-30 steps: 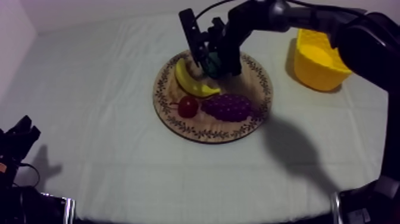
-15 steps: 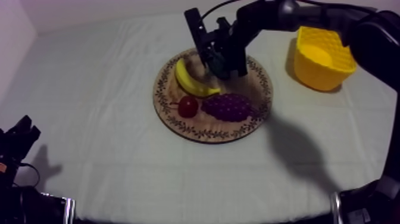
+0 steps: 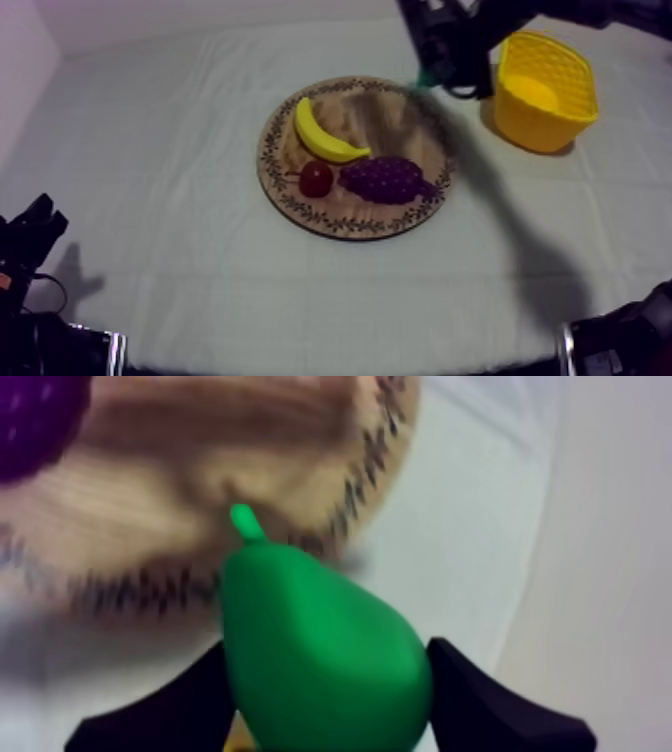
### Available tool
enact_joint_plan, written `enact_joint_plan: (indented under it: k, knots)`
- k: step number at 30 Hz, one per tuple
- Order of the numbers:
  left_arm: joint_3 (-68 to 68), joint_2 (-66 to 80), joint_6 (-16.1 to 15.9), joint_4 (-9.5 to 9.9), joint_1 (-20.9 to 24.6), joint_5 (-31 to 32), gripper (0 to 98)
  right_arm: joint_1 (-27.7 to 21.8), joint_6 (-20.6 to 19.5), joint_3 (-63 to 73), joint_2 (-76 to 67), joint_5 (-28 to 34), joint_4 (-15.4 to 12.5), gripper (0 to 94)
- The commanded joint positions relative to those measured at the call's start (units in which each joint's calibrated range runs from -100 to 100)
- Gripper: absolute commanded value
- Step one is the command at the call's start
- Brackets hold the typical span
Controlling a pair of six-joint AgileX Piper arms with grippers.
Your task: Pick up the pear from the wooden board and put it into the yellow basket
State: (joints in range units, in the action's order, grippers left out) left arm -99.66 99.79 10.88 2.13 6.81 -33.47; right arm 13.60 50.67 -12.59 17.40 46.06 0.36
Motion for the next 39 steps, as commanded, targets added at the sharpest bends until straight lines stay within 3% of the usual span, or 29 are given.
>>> enact_joint_plan:
  k: [1,10,20,32,39]
  knots:
    - [0.0,0.0,0.0,-0.01,0.0,0.0,0.1,-2.6,0.8,-2.2,-5.5,0.9,-0.2,54.6]
    - [0.0,0.0,0.0,-0.01,0.0,0.0,0.1,-10.3,2.0,-7.1,-11.6,2.0,-0.3,55.2]
    - [0.0,0.0,0.0,-0.01,0.0,0.0,0.1,-16.8,3.2,-7.4,-8.9,-0.1,-0.2,55.6]
    - [0.0,0.0,0.0,-0.01,0.0,0.0,0.1,-18.3,1.6,-4.4,2.6,-3.2,1.5,57.3]
    - [0.0,0.0,0.0,-0.01,0.0,0.0,0.1,-18.5,0.0,-1.1,7.9,-4.4,2.1,64.6]
